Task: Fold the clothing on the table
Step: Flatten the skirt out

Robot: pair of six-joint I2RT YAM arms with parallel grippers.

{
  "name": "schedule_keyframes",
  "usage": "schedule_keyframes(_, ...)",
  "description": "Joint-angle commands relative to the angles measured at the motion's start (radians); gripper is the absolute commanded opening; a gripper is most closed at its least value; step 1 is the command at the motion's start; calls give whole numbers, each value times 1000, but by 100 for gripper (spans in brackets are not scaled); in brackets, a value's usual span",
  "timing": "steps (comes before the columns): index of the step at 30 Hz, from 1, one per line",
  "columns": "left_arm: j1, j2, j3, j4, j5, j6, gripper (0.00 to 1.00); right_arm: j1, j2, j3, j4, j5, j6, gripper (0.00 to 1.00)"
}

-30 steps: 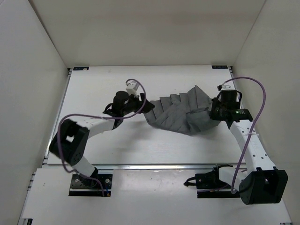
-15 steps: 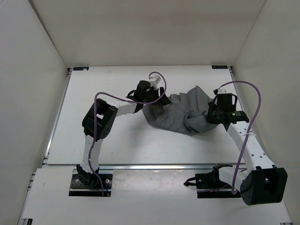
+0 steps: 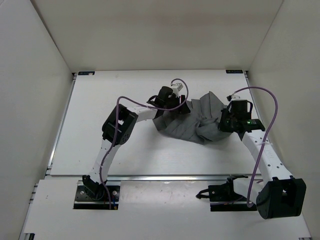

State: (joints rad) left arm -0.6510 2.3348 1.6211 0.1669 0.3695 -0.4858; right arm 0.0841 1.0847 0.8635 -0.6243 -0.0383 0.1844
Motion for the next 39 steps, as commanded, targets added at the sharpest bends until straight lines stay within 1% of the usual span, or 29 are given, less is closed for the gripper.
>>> schedule_keyframes(1,1,12,83,-24,3,-2,63,-4,-20,-8,32,-15,6,0)
schedule_keyframes(6,-9,37,123,-29,32,-11,52,-4,-22,-11,41,-29,12,0)
schedule_keyframes(8,-13,69,176,-59,39,1,52,-4,-23,-17,47,-32,6,0)
schedule_keyframes(11,-22,98,218,-104,37,1,58,-7,-25,-20,48,-44,3,0)
schedule_keyframes(13,-25,112,238,-112,37,4,56,-10,-29,-21,54,-48,6,0)
schedule_keyframes(14,-30,116,253,-118,39,4,45,-10,-31,-23,54,-49,9,0)
schedule_keyframes(15,-30,116,270,-130,36,7,32,-14,-34,-24,57,-51,1,0)
schedule_keyframes(16,-24,126,278,-144,37,10,26,-18,-37,-29,57,-55,3,0)
schedule_keyframes(17,-32,133,295,-167,34,12,11,-17,-37,-27,58,-52,4,0)
schedule_keyframes(18,-26,130,304,-167,34,13,1,-21,-39,-24,60,-57,0,0)
schedule_keyframes(20,-16,112,298,-165,40,6,0,-20,-42,-31,58,-63,0,0)
schedule_keyframes(22,-3,57,257,-155,40,1,0,-15,-39,-26,58,-77,-11,0)
schedule_keyframes(24,11,-58,151,-116,28,3,0,-11,-54,-14,63,-97,-26,0)
schedule_keyframes(25,31,-93,129,-113,25,4,0,-6,-61,-5,61,-94,-33,0)
schedule_keyframes(27,48,-249,13,-95,8,21,0,9,-83,19,61,-88,-48,0)
schedule_keyframes(30,88,-455,-142,-57,8,33,0,-17,-135,51,75,-118,-46,0)
schedule_keyframes(31,106,-535,-203,-52,3,29,3,-27,-159,57,84,-144,-43,0)
schedule_keyframes(32,120,-570,-228,-43,-3,29,5,-36,-187,61,92,-158,-42,0)
schedule_keyframes(34,135,-705,-337,-40,-15,41,15,-50,-218,57,98,-173,-29,0)
schedule_keyframes(35,140,-732,-358,-37,-21,33,15,-50,-233,69,98,-173,-22,0)
schedule_keyframes(36,151,-785,-401,-33,-18,38,9,-47,-238,75,92,-170,-22,0)
schedule_keyframes(37,166,-837,-443,-33,-27,27,0,-43,-249,74,83,-170,-22,0)
schedule_keyframes(39,178,-908,-509,-29,-24,18,0,-32,-263,88,80,-163,-23,0)
